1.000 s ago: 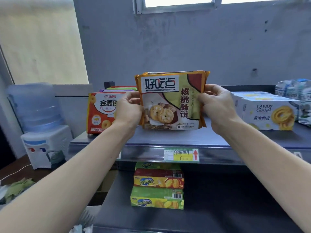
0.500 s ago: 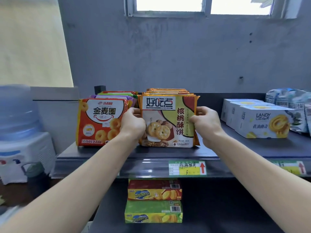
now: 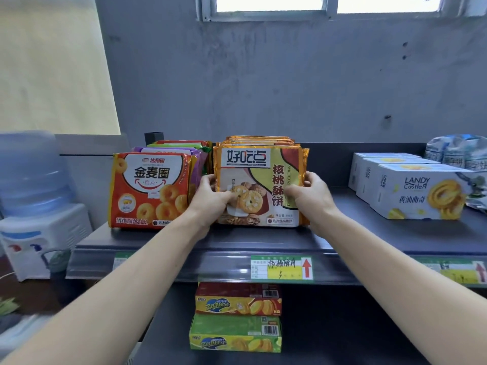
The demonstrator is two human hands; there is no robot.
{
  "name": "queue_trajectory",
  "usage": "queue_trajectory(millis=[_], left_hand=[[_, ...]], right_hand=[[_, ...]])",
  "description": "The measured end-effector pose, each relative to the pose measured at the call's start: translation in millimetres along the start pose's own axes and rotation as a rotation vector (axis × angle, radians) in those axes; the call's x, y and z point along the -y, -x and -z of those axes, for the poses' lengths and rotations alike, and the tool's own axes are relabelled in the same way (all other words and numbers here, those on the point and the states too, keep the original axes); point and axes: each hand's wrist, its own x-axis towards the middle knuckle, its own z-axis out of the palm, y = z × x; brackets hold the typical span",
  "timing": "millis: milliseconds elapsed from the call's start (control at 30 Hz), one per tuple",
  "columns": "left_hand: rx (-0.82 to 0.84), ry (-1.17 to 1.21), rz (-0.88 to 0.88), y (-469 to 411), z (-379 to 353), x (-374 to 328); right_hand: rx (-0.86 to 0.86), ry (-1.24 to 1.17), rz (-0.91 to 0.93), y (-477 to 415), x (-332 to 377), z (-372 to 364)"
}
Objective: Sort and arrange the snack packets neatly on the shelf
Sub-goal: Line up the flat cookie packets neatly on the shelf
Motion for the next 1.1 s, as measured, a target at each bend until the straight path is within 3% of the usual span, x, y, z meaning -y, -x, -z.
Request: queue_trajectory(millis=[100,400,867,967,1100], left_hand=[[0.037,0.036,0.031,-3.9,-3.1,6.0],[0.120,0.127,0.041,-9.7,-4.9,15.2],[0.076,0.073,-0.016,-6.2,-2.1,15.1],[-0.087,-0.004,-0.141,-1.9,-1.2,11.0],[-0.232,-0.208,-0.435,14.3,-3.7,6.4]], right_hand=[[0.054,-0.037,-0.052,-3.6,-7.8,1.1],[0.003,0.061,0.065,-10.5,-17.8,3.3],[-0.139,0.166,0.127,-2.4,-13.4,0.8],[-0.242,0.206,0.155,2.8,-8.8,0.2],[-0.371,0.322,0.282,10.6,-3.8,-2.7]])
